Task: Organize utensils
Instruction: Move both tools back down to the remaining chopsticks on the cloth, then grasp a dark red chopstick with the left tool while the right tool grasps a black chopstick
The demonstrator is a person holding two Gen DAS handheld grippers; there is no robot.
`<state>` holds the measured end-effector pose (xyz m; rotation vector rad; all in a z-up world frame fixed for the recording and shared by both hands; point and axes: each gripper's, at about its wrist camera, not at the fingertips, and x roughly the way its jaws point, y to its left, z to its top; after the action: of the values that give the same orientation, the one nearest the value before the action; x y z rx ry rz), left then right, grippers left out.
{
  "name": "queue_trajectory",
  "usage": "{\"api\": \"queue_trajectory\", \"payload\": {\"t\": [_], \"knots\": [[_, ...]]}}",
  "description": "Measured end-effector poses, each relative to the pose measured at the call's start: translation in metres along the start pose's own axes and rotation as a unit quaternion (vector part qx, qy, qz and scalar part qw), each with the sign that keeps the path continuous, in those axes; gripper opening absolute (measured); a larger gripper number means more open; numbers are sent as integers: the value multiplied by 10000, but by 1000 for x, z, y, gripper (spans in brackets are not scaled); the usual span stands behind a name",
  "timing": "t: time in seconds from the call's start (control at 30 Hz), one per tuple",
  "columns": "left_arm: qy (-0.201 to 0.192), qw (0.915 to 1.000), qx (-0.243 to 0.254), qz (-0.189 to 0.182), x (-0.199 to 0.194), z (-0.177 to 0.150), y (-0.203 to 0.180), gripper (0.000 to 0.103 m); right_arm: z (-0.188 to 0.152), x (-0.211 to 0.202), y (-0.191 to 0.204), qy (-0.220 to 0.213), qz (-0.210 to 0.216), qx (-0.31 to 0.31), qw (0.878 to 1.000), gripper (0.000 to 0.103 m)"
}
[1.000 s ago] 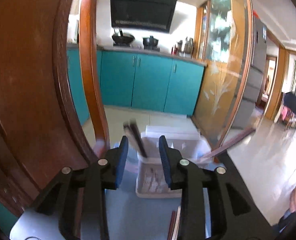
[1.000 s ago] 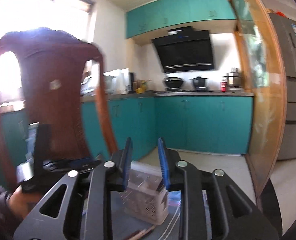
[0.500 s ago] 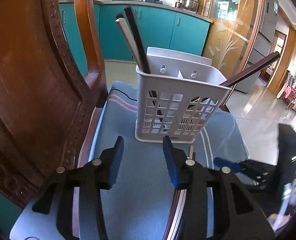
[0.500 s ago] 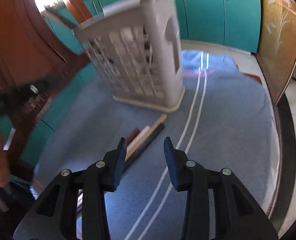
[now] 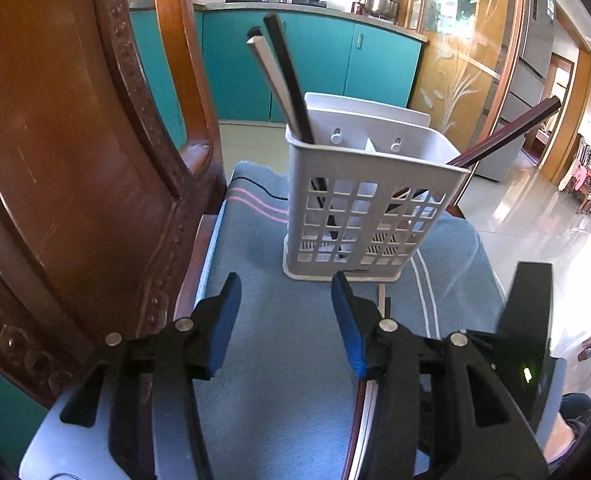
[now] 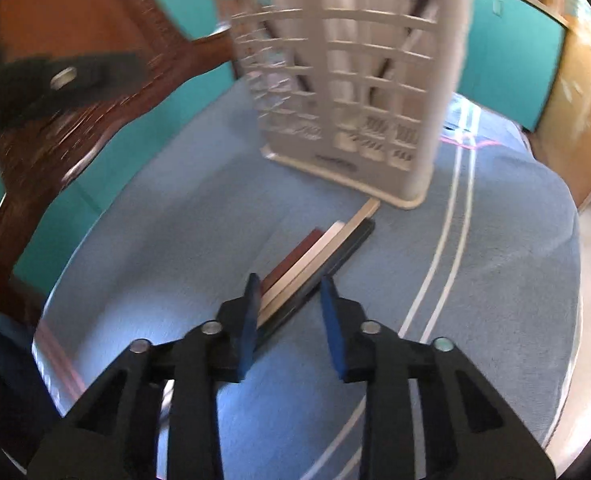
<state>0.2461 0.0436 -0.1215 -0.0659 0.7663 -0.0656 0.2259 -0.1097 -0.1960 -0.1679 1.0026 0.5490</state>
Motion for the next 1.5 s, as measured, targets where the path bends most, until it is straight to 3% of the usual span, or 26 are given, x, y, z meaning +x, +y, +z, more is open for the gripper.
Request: {"api": "queue_trajectory", "payload": {"t": [0.2, 0.3, 0.6, 0.9, 1.07, 1.17, 1.33, 1.5], "knots": [[61, 10000, 28, 20, 0, -3, 0, 50, -18, -13, -14, 410, 100, -164, 9990, 25], [107, 9999, 65, 31, 2, -4, -1, 51, -22, -18, -24, 463, -141, -196, 9986, 25], [157, 9997, 161, 44, 5, -5, -7, 54, -24, -20, -41, 135, -406, 133, 9990, 28], [197, 9995, 223, 51, 6, -7, -9, 56, -16, -9, -40, 233, -509, 62, 9984, 28], [249, 9993, 278, 70, 10, -8, -11, 58, -20, -6, -27, 296, -551, -249, 9977, 18], [413, 9985, 361, 54, 17, -11, -14, 58, -20, -8, -31, 308, -700, -234, 9968, 18], [1152, 9921, 264, -428, 48, -26, -20, 58, -20, -16, -40, 238, -729, -97, 9970, 18], [1493, 9856, 607, -515, 68, -41, -40, 58, -20, -26, -47, 164, -720, 70, 9972, 19]]}}
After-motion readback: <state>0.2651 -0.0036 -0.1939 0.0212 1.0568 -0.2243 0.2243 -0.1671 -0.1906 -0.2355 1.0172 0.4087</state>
